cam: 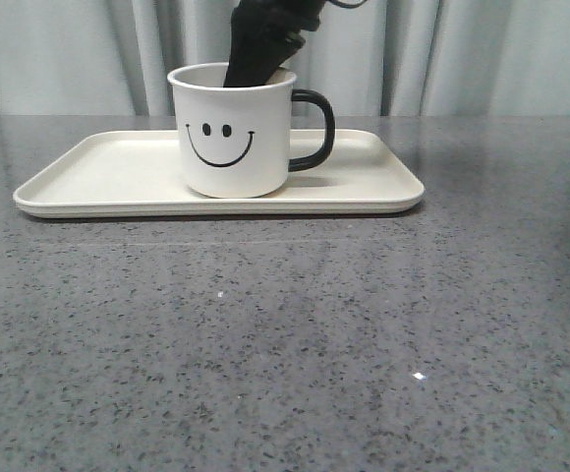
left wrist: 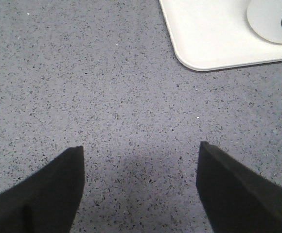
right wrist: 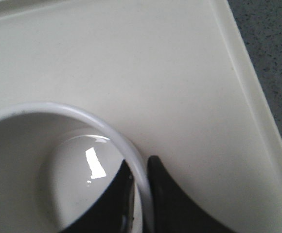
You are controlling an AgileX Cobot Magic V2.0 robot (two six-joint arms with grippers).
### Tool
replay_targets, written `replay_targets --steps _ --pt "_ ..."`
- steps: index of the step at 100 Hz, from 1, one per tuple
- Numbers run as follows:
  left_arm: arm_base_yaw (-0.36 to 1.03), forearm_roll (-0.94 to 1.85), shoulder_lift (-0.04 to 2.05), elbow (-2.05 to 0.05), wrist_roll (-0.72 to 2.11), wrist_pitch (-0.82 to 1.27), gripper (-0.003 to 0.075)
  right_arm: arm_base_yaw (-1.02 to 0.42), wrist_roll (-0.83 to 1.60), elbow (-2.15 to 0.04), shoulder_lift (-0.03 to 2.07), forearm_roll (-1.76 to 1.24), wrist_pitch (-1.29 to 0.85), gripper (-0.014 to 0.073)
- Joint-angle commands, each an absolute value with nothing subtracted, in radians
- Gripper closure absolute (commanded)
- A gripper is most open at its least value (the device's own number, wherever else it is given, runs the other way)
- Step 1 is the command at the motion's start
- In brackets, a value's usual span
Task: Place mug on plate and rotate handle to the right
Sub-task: 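Rotate the held mug to turn its handle, then lower it onto the tray, then open the right gripper and lift it out of the mug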
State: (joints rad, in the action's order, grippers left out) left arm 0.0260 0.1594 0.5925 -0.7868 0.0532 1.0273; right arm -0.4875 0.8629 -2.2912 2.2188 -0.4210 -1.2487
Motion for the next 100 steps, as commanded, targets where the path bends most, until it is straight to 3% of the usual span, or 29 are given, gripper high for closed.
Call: replay_targets --steps 1,16,42,100 --pt "0.024 0.174 0.595 -0.81 0.045 0.969 0.0239 -0.484 0.876 -2.312 2.15 -0.451 -1.336 0.0475" --pt "0.024 0.174 0.595 -0.81 0.045 0.969 0.0239 -0.484 0.872 -2.312 2.15 -0.451 -1.333 0.0291" --pt "0.024 0.174 0.595 -0.81 0.045 0.969 0.0239 -0.484 0.816 -2.316 2.148 -0.45 -1.274 0.0174" --pt "0.024 0.174 0.595 -0.81 0.045 0.967 0.0239 -0.483 0.69 -2.316 1.946 -0.439 -1.169 0.0154"
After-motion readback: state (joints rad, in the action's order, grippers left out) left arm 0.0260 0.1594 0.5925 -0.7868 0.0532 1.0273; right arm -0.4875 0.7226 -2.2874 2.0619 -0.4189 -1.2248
